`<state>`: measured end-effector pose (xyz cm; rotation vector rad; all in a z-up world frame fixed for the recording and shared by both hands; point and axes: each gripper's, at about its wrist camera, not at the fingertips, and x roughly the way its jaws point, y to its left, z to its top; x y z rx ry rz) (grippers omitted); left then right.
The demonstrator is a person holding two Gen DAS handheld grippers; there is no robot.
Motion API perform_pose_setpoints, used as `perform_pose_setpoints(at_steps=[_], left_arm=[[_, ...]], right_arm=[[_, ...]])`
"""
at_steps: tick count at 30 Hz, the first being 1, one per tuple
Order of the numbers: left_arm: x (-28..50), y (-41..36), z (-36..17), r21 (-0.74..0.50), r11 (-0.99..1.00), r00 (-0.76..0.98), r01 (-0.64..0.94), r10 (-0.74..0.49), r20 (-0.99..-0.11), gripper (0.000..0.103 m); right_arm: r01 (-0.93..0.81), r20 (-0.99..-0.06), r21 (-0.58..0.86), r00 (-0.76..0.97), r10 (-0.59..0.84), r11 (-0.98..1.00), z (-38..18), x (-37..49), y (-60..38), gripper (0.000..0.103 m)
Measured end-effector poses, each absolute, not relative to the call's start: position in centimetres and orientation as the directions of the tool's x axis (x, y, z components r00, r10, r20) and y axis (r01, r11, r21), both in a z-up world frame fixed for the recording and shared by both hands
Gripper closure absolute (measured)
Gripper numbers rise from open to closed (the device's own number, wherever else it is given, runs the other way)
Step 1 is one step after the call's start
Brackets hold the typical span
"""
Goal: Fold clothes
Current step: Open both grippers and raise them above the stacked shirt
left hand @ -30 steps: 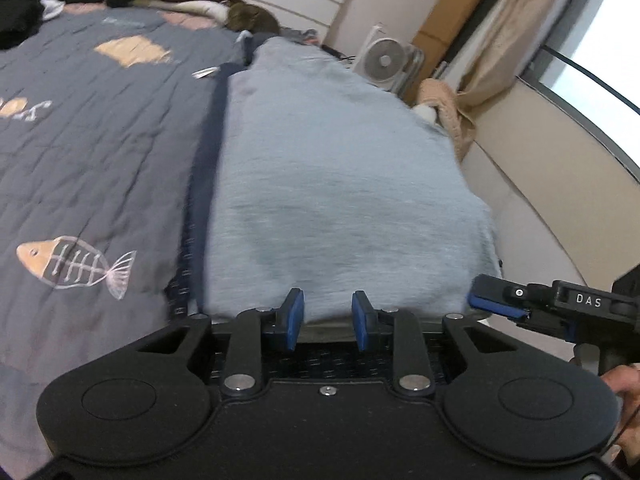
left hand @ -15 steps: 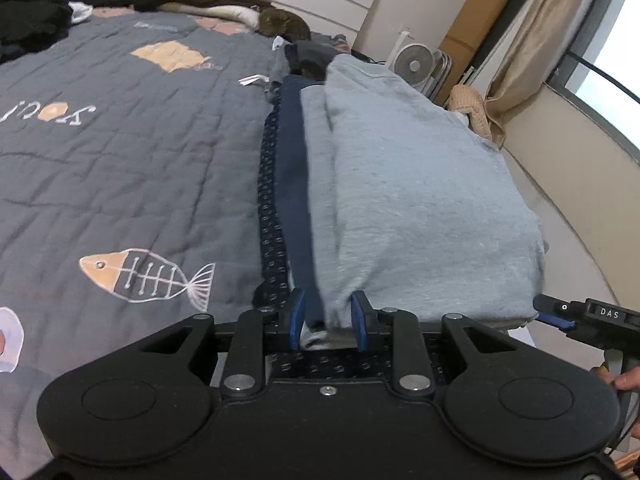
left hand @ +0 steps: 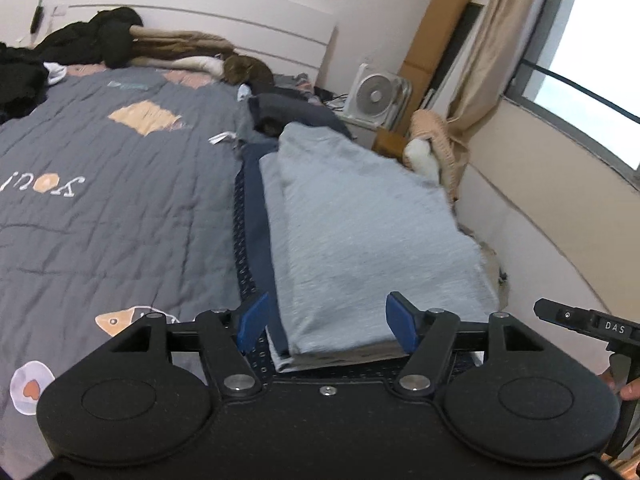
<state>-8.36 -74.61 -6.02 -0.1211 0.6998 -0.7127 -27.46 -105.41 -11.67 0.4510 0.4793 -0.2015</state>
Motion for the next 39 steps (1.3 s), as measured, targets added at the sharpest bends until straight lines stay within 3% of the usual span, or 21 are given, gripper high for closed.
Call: perform_pose_setpoints(at_steps=[7, 13, 21, 29, 34, 39], left_arm=[[-10.8, -73.5, -4.3, -0.336, 0.733, 0.518, 0.592, -0.665, -0.538, 0.028], [-13.4, -73.6, -2.4, -0.314, 0.726, 0.522, 0.612, -0.669, -0.529, 0.0], [-15.9, -75.1, -0.8, -0.257, 0.725, 0.505, 0.639, -0.647, -0.571, 0.0], [-17.5, -75.4, 1.0, -0.191, 0.78, 0.59, 0.596, -0.587, -0.554, 0.0], [-17.2, -75.9, 1.7, -0.129, 0.807, 0.615, 0.576, -0.532, -0.583, 0.0], [-16.3, -76.5, 2.2, -0.1, 0.831, 0.615, 0.548, -0.481, -0.625, 0.0]], right_arm=[[0.277, -0.475, 0.357, 0.876, -0.082, 0.892, -9.5, -29.1, -102.6, 0.049], [0.29, -0.485, 0.276, 0.865, -0.127, 0.916, -7.6, -30.1, -99.6, 0.043], [0.288, -0.474, 0.236, 0.868, -0.149, 0.928, -4.5, -31.7, -96.9, 0.036], [0.27, -0.49, 0.187, 0.859, -0.149, 0.945, -3.1, -32.4, -95.1, 0.029], [0.3, -0.502, 0.267, 0.854, -0.134, 0.916, -2.8, -32.3, -95.4, 0.029], [0.291, -0.518, 0.255, 0.846, -0.124, 0.922, -2.4, -31.1, -95.4, 0.028]])
